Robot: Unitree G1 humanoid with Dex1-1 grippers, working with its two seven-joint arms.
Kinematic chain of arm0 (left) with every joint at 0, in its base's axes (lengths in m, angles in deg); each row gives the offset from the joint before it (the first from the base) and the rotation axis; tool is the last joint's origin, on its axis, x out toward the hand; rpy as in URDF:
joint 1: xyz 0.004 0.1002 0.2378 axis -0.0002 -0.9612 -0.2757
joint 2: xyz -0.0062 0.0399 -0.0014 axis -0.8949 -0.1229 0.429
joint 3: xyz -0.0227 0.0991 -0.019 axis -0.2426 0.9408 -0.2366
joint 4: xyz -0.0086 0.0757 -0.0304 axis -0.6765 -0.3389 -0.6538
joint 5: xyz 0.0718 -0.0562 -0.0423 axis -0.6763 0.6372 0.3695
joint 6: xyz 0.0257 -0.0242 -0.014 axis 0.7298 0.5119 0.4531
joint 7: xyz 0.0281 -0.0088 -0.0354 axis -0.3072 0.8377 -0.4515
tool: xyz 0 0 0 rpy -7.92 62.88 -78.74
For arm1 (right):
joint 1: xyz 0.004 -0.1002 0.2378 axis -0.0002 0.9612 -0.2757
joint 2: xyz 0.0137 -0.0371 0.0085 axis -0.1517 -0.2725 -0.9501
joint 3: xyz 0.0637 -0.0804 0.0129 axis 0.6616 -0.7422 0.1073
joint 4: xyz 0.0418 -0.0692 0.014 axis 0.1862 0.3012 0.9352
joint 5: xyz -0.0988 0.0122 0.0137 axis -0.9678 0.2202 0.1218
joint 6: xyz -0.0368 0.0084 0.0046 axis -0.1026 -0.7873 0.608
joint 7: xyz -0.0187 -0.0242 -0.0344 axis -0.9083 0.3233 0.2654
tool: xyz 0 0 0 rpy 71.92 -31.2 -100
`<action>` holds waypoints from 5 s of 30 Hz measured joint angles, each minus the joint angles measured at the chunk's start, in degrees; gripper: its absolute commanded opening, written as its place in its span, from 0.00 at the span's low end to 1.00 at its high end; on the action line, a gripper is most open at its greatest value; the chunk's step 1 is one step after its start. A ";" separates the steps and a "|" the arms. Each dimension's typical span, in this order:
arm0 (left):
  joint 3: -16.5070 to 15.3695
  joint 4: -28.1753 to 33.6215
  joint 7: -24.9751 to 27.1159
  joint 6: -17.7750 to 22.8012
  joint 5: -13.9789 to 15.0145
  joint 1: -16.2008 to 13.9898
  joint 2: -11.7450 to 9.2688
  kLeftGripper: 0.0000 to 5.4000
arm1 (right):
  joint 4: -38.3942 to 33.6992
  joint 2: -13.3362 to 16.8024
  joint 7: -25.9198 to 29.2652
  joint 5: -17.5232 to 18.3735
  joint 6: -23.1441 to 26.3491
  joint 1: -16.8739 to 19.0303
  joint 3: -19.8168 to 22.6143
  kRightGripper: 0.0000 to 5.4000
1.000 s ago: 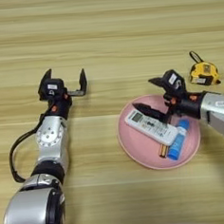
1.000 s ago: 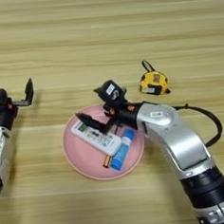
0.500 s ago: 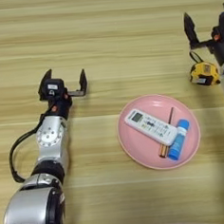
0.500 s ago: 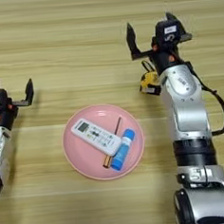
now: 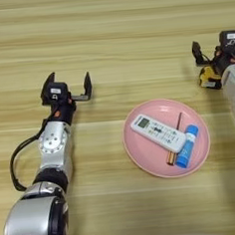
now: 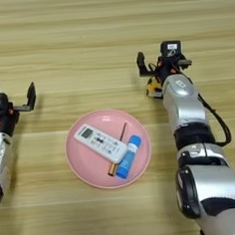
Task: Move the objects on the table
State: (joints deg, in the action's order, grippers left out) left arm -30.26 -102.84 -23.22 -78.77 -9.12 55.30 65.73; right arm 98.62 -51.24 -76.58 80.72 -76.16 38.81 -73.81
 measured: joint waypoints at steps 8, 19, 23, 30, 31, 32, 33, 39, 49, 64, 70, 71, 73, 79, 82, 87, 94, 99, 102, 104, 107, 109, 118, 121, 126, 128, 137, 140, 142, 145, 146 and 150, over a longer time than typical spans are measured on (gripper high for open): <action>0.01 0.03 -0.01 -0.05 0.00 0.00 0.01 1.00 | 12.41 0.09 -0.58 1.02 0.05 -4.66 1.71 0.99; 0.00 0.02 0.00 -0.05 0.01 0.00 0.01 1.00 | 15.39 0.18 -4.27 0.52 -0.47 -4.76 1.96 0.99; 0.00 0.02 0.00 -0.05 0.01 0.00 0.01 1.00 | 15.39 -0.12 -5.88 -0.18 -2.10 -3.90 1.72 0.99; -0.01 0.01 0.00 -0.05 0.01 0.00 0.01 1.00 | 16.54 -0.35 -6.48 -0.81 -3.48 -3.81 1.43 0.99; -0.01 0.01 0.01 -0.05 0.01 0.00 0.01 1.00 | 16.64 -0.41 -6.61 -0.87 -3.67 -3.80 1.37 0.99; -0.01 0.01 0.01 -0.05 0.01 0.00 0.01 1.00 | 16.66 -0.45 -6.75 -0.89 -3.69 -3.80 1.31 0.99; -0.01 0.01 0.01 -0.05 0.01 0.00 0.01 1.00 | 16.68 -0.52 -7.07 -0.89 -3.74 -3.80 1.27 0.99; -0.01 0.01 0.02 -0.05 0.01 0.00 0.01 1.00 | 16.56 -0.69 -7.82 -0.92 -3.89 -3.63 1.01 0.99; -0.01 -0.02 0.02 -0.05 0.01 0.00 0.02 1.00 | 14.74 -1.04 -10.58 -2.98 -6.45 -0.25 -0.33 0.99; -0.02 -0.06 0.02 -0.05 0.02 0.02 0.02 1.00 | 10.00 -2.29 -10.02 -2.81 -3.71 2.67 -0.57 0.99; -0.02 -0.10 0.01 -0.05 0.01 0.02 0.02 1.00 | 10.02 -2.26 -9.57 -2.55 -3.52 2.67 -0.25 0.99; -0.02 -0.10 0.01 -0.05 0.02 0.02 0.02 1.00 | 10.04 -2.26 -9.47 -2.47 -3.36 2.67 -0.12 0.99; -0.02 -0.10 0.01 -0.05 0.02 0.02 0.02 1.00 | 10.13 -2.27 -9.33 -1.95 -2.52 2.67 0.16 0.99; -0.03 -0.09 0.02 -0.04 0.02 0.02 0.02 1.00 | 11.17 -2.26 -9.17 -1.39 -1.27 2.61 0.96 0.99; -0.03 -0.09 0.02 -0.05 0.02 0.02 0.02 1.00 | 11.82 -2.14 -9.23 -1.38 -1.24 2.30 1.04 0.99; -0.03 -0.09 0.03 -0.05 0.02 0.02 0.02 1.00 | 12.71 -1.93 -9.60 -1.40 -1.19 1.86 1.05 0.99; -0.04 -0.09 0.03 -0.05 0.02 0.02 0.02 1.00 | 13.18 -1.78 -9.66 -1.42 -1.30 1.66 1.01 0.92; -0.04 -0.09 0.03 -0.05 0.02 0.02 0.02 1.00 | 13.87 -1.65 -10.20 -1.55 -1.28 1.22 1.02 0.86; -0.04 -0.09 0.03 -0.05 0.02 0.02 0.02 1.00 | 14.28 -1.57 -10.20 -1.59 -1.30 0.99 1.03 0.86; -0.04 -0.10 0.03 -0.05 0.02 0.02 0.02 1.00 | 14.52 -1.52 -10.20 -1.59 -1.28 0.84 1.04 0.86; -0.04 -0.10 0.03 -0.05 0.02 0.02 0.02 1.00 | 14.81 -1.44 -10.17 -1.65 -1.30 0.67 1.05 0.86; -0.04 -0.10 0.04 -0.05 0.03 0.03 0.02 1.00 | 14.84 -1.41 -10.13 -1.69 -1.33 0.67 1.02 0.86; -0.04 -0.10 0.05 -0.05 0.03 0.03 0.03 1.00 | 13.97 -1.17 -9.28 -2.49 -2.90 1.61 0.20 0.86; -0.05 -0.11 0.05 -0.05 0.03 0.04 0.04 1.00 | 12.07 -0.59 -8.41 -3.45 -4.92 2.74 -0.85 0.86; -0.05 -0.19 0.07 -0.05 0.03 0.10 0.04 1.00 | 4.62 1.18 -6.90 -6.01 -8.75 3.33 -3.10 0.85; -0.05 -0.39 0.07 -0.05 0.03 0.16 0.05 1.00 | 2.01 1.76 -5.92 -6.83 -9.60 3.54 -4.15 0.85; -0.04 -0.54 0.14 -0.05 0.03 0.30 0.04 1.00 | -9.85 2.73 4.19 -6.31 -10.59 7.67 -6.87 0.85; -0.03 -0.54 0.18 -0.05 0.03 0.35 0.05 1.00 | -14.94 3.08 10.29 -4.47 -9.85 9.01 -7.91 0.85; -0.05 -0.53 0.22 -0.06 0.04 0.39 0.02 1.00 | -18.62 3.60 15.08 -2.87 -8.79 10.23 -8.90 0.85; -0.04 -0.53 0.31 -0.06 0.04 0.43 0.01 1.00 | -22.74 4.96 20.96 -1.08 -6.41 11.37 -9.66 0.85; -0.03 -0.53 0.37 -0.06 0.04 0.45 0.01 1.00 | -24.16 5.62 23.37 -0.35 -4.94 11.94 -9.89 0.85; -0.01 -0.43 0.71 -0.06 0.06 0.46 0.00 1.00 | -27.16 7.34 30.05 0.57 -2.08 13.48 -12.04 0.85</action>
State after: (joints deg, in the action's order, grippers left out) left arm -30.27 -103.27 -22.51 -78.83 -9.06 55.76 65.73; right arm 71.46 -43.90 -46.53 81.29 -78.24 52.29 -85.86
